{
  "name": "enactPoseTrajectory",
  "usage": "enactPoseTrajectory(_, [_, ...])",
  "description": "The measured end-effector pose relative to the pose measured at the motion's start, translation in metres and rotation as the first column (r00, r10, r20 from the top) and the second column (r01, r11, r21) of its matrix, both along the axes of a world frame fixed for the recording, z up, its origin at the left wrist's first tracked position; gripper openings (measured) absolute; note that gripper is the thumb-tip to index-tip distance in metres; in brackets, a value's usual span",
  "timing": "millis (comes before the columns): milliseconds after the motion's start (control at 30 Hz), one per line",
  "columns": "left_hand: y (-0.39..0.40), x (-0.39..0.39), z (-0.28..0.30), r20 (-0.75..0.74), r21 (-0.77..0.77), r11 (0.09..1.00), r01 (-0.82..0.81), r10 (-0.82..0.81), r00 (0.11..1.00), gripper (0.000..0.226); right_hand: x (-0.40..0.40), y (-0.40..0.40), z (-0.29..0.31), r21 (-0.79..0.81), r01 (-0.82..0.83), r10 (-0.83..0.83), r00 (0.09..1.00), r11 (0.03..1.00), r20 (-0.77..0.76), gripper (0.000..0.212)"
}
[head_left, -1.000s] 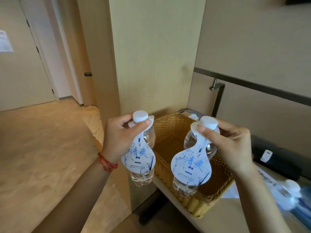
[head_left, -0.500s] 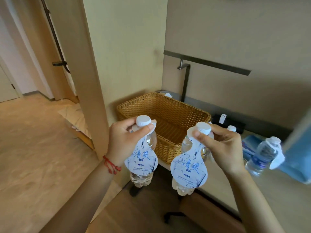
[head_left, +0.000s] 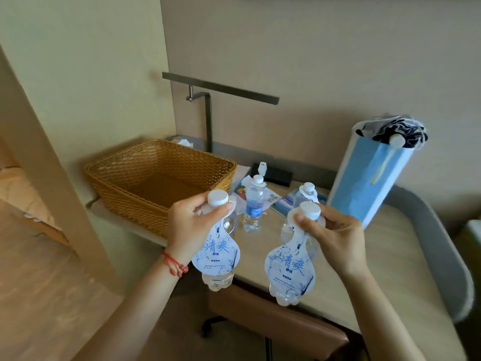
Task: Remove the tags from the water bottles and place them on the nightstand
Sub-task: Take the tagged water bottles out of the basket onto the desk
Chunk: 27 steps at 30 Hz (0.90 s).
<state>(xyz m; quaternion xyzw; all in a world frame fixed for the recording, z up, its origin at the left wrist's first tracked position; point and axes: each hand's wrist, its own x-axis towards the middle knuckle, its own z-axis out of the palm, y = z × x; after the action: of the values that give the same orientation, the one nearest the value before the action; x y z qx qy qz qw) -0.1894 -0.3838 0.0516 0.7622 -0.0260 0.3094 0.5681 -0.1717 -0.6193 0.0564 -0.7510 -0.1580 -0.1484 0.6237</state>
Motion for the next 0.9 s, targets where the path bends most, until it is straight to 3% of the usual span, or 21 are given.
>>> enactPoseTrajectory(100, [-0.047, 0.013, -0.01, -0.008, 0.016, 1.0, -0.015, 0.015, 1.0, 0.024, 0.013, -0.048, -0.01, -0.058, 0.089, -0.089, 0.996, 0.994, 0.0, 0.007])
enactPoseTrajectory(233, [-0.101, 0.03, -0.024, -0.059, 0.039, 0.999, -0.016, 0.019, 0.998, 0.012, 0.028, -0.099, -0.027, -0.099, 0.141, -0.143, 0.99, 0.985, -0.012, 0.016])
enactPoseTrajectory(400, [-0.158, 0.049, -0.048, -0.128, 0.031, 0.998, 0.05, -0.046, 0.991, 0.037, 0.043, -0.152, -0.048, -0.078, 0.215, -0.221, 0.972, 0.974, -0.083, 0.009])
enactPoseTrajectory(567, [-0.191, 0.072, -0.067, -0.194, 0.01, 0.994, 0.108, -0.104, 0.976, 0.014, 0.055, -0.185, -0.07, -0.13, 0.273, -0.289, 0.949, 0.953, -0.127, 0.016])
enactPoseTrajectory(900, [-0.218, 0.129, -0.105, -0.265, 0.015, 0.974, 0.227, -0.215, 0.94, 0.018, 0.079, -0.214, -0.108, -0.165, 0.39, -0.417, 0.889, 0.906, -0.189, 0.021])
